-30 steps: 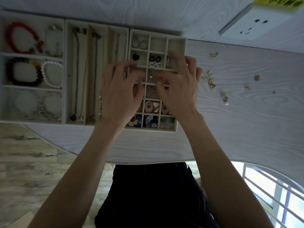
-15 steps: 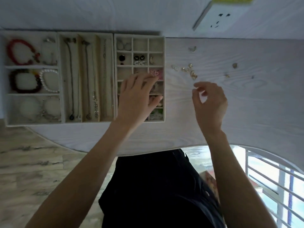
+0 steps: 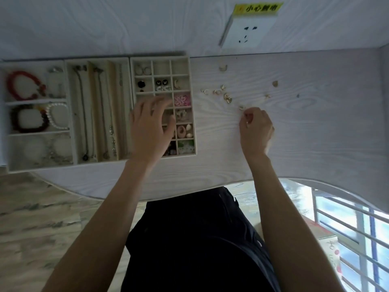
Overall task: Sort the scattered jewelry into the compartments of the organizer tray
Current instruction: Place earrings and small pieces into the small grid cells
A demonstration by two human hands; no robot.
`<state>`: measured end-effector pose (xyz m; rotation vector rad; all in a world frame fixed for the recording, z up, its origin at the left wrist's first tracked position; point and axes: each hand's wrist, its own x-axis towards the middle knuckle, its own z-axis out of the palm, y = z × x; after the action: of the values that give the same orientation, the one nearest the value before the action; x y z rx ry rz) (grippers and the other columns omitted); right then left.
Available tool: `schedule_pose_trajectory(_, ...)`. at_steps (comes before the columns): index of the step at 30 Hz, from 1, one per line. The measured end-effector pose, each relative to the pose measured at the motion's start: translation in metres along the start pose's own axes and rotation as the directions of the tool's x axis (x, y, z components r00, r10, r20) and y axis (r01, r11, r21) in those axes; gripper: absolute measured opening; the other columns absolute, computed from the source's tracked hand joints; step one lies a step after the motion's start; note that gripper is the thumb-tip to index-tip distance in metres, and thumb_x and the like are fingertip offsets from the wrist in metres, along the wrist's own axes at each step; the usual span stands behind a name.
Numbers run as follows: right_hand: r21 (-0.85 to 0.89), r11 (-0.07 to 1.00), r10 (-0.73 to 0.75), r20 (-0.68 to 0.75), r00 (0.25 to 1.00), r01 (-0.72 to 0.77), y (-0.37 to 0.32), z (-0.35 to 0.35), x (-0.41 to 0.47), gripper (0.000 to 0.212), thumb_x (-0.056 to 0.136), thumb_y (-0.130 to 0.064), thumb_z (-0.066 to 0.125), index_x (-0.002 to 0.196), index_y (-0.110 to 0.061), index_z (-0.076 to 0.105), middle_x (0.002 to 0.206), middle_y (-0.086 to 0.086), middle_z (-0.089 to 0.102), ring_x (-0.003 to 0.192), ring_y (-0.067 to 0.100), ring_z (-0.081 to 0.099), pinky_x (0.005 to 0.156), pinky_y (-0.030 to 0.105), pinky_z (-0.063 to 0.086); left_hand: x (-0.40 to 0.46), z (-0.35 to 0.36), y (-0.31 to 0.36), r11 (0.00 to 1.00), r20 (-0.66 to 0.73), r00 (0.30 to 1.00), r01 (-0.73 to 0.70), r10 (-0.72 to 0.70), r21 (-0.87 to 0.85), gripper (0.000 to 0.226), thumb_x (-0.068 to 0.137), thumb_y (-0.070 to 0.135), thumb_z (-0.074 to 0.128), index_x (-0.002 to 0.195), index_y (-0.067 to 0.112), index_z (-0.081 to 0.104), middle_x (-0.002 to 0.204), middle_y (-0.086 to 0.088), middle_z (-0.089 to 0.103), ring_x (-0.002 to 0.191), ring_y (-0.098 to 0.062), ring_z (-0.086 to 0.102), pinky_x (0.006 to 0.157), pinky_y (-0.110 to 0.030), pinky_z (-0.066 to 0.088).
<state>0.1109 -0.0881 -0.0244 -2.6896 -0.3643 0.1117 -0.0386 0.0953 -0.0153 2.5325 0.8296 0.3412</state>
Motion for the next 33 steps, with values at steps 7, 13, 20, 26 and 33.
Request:
schedule_pose_trajectory(7,-0.074,0.996,0.061,0.120,0.991,-0.053,-0.003,-0.008,-0.008,0.016,0.091,-0.019,0.055,0.100,-0.007,0.063,0.102,0.014,0.060,0.097,0.030,0.052,0.073,0.028,0.032,-0.001,-0.017,-0.021,0.996,-0.012,0.997,0.078,-0.078,-0.037,0.032,0.091,0.022,0.057,0.122,0.016,0.059,0.123,-0.004,0.058,0.118,-0.025,0.045,0.101,-0.036,0.033)
schedule_pose_trajectory(13,0.061,0.998,0.019,0.125,0.992,-0.027,-0.033,-0.009,-0.020,0.012,0.091,-0.021,0.057,0.094,-0.010,0.059,0.086,0.003,0.065,0.084,0.023,0.061,0.075,0.032,0.042,-0.001,-0.018,-0.031,1.000,0.087,0.996,0.025,-0.024,-0.009,0.033,0.091,0.031,0.059,0.123,0.020,0.060,0.122,0.002,0.060,0.117,-0.024,0.047,0.099,-0.037,0.034)
schedule_pose_trajectory(20,0.314,0.917,-0.280,0.073,0.957,0.245,-0.090,-0.006,-0.020,0.002,0.082,-0.010,0.066,0.080,-0.011,0.068,0.072,-0.001,0.066,0.065,0.011,0.060,0.063,0.026,0.050,-0.001,-0.012,-0.039,0.999,0.098,0.995,-0.013,0.009,0.033,0.034,0.090,0.036,0.061,0.121,0.025,0.063,0.116,0.004,0.064,0.111,-0.024,0.052,0.099,-0.038,0.032)
schedule_pose_trajectory(26,0.369,0.878,-0.421,0.293,0.859,0.305,-0.124,-0.001,-0.007,0.017,0.082,-0.013,0.071,0.099,-0.010,0.073,0.087,0.000,0.071,0.076,0.005,0.061,0.078,0.017,0.050,0.003,-0.009,-0.042,1.000,0.024,0.999,-0.021,0.021,0.006,0.023,0.089,0.033,0.062,0.109,0.024,0.069,0.104,0.004,0.068,0.103,-0.025,0.053,0.089,-0.044,0.042)
schedule_pose_trajectory(33,0.137,0.798,-0.593,0.344,0.728,0.586,-0.134,0.008,0.012,0.018,0.086,-0.030,0.065,0.097,-0.019,0.075,0.090,0.001,0.070,0.080,0.020,0.064,0.071,0.035,0.053,0.001,-0.006,-0.039,0.999,-0.047,0.999,0.002,0.000,0.043,0.019,0.085,0.032,0.067,0.102,0.025,0.071,0.100,0.002,0.068,0.102,-0.028,0.054,0.085,-0.042,0.043)
